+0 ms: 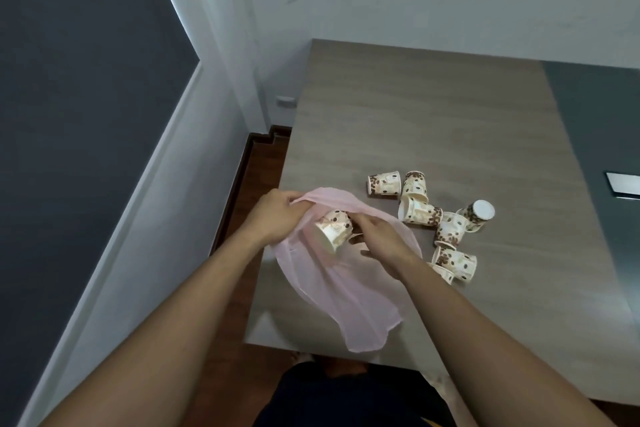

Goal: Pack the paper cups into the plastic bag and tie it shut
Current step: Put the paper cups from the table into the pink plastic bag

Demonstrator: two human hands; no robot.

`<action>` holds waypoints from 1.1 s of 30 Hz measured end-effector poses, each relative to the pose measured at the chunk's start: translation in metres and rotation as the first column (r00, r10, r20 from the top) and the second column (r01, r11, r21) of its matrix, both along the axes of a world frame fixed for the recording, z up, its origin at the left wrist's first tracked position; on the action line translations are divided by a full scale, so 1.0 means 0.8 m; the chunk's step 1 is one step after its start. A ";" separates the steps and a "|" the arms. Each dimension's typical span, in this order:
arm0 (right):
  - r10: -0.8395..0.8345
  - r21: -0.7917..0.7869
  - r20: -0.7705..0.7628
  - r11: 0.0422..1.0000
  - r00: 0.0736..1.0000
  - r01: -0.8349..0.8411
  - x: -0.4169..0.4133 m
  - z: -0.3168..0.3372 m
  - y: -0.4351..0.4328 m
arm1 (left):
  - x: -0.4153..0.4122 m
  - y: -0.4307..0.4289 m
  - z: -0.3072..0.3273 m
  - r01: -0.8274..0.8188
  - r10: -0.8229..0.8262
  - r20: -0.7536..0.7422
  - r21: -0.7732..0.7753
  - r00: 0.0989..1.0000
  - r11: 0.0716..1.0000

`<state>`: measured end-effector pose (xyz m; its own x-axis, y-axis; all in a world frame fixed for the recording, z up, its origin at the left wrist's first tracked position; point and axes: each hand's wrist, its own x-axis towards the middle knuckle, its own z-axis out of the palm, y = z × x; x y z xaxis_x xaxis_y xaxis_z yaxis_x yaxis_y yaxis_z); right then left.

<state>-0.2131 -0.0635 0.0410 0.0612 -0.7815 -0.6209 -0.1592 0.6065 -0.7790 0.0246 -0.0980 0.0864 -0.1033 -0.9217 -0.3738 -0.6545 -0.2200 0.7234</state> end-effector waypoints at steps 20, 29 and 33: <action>-0.215 -0.360 -0.407 0.931 0.888 0.060 -0.027 -0.031 0.008 | 0.053 0.052 -0.013 -0.106 0.107 0.246 -0.017 0.963 0.994; 0.258 -0.007 -0.609 0.944 0.750 -0.331 -0.036 -0.106 0.012 | 0.056 0.076 -0.007 -0.226 0.226 0.032 0.021 0.974 0.974; 0.364 0.070 -0.651 0.903 0.666 -0.425 -0.015 -0.137 0.014 | 0.059 0.088 -0.001 -0.251 0.251 -0.013 0.037 0.968 0.967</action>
<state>-0.2249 -0.0524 -0.0684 -0.0082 -0.8258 -0.5638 -0.8413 0.3105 -0.4425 0.0721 -0.0274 0.0853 0.1228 -0.9053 -0.4067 -0.5624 -0.4011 0.7230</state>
